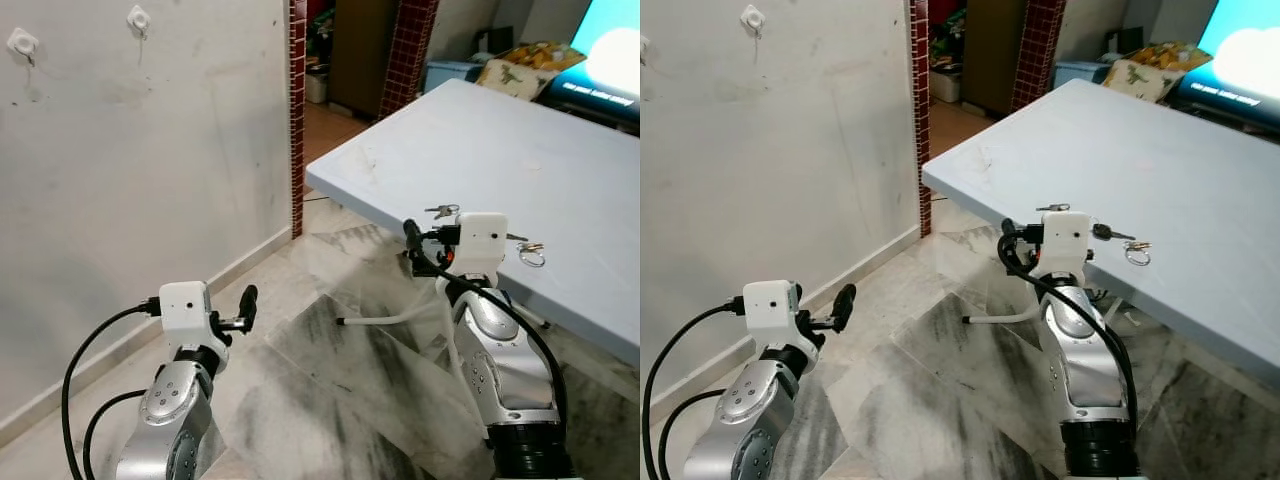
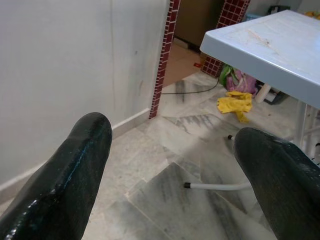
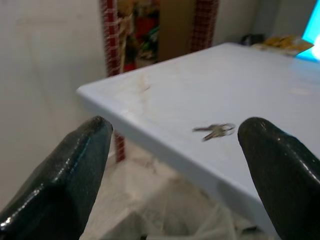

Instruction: Hang keys on a hook

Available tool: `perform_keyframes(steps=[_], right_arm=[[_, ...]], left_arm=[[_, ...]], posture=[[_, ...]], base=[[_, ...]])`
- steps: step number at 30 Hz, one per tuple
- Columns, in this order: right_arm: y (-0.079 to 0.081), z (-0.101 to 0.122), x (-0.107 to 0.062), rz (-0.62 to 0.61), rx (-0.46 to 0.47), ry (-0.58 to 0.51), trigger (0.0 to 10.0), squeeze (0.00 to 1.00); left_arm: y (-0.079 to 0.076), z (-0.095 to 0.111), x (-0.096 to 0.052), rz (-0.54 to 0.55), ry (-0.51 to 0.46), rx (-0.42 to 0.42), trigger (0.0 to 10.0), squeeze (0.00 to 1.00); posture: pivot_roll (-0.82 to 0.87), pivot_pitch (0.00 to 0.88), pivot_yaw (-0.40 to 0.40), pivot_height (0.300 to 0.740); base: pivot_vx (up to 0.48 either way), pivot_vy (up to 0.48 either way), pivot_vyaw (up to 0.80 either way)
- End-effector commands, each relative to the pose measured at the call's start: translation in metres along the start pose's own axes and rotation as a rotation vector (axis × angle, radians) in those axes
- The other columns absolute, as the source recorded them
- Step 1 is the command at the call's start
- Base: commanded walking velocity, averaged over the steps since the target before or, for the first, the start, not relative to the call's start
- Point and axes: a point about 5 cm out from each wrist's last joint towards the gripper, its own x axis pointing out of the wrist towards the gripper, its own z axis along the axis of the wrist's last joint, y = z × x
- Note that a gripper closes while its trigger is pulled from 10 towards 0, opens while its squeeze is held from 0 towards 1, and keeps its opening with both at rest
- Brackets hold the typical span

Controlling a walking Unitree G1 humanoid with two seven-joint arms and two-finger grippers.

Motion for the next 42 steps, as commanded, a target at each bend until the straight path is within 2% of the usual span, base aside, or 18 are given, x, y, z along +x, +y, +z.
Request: perform_keyframes(steps=[1, 9, 14, 18, 26, 34, 42], right_arm=[[-0.011, -0.002, 0.000, -0.070, 0.005, -0.006, 10.0, 0.00], [-0.016, -0.006, -0.018, -0.142, 0.004, -0.008, 10.0, 0.00], [-0.023, -0.010, -0.024, -0.164, -0.013, 0.011, 10.0, 0.00], [-0.030, -0.010, -0.024, -0.191, -0.011, 0.015, 10.0, 0.00], [-0.024, -0.010, -0.015, -0.176, 0.011, 0.016, 10.0, 0.00], [-0.017, -0.008, -0.011, -0.149, 0.021, 0.009, 10.0, 0.00], [-0.019, -0.007, -0.011, -0.154, 0.017, 0.004, 10.0, 0.00]], left_arm=[[0.000, 0.003, 0.006, -0.007, -0.005, 0.017, 10.0, 0.00], [0.004, 0.016, 0.020, -0.043, -0.043, 0.062, 10.0, 0.00], [0.001, 0.013, 0.026, -0.042, -0.037, 0.018, 10.0, 0.00], [-0.008, 0.013, 0.029, -0.082, -0.042, -0.001, 10.0, 0.00], [-0.017, 0.009, 0.033, -0.117, -0.029, -0.007, 10.0, 0.00], [-0.010, 0.012, 0.034, -0.091, -0.045, -0.012, 10.0, 0.00], [-0.010, 0.013, 0.035, -0.108, -0.047, 0.001, 10.0, 0.00]], posture=[[0.03, 0.000, 0.052, 0.740], [-0.04, 0.000, 0.071, 0.740], [-0.06, 0.000, 0.075, 0.740], [-0.06, 0.000, 0.076, 0.740], [-0.04, 0.000, 0.064, 0.740], [-0.03, 0.000, 0.058, 0.740], [-0.04, 0.000, 0.067, 0.740]], base=[[0.000, 0.000, 0.00], [0.000, 0.000, 0.00], [0.000, 0.000, -0.23], [0.000, 0.000, -0.78], [0.000, 0.000, -0.78], [0.000, 0.000, -0.78], [0.000, 0.000, -0.79]])
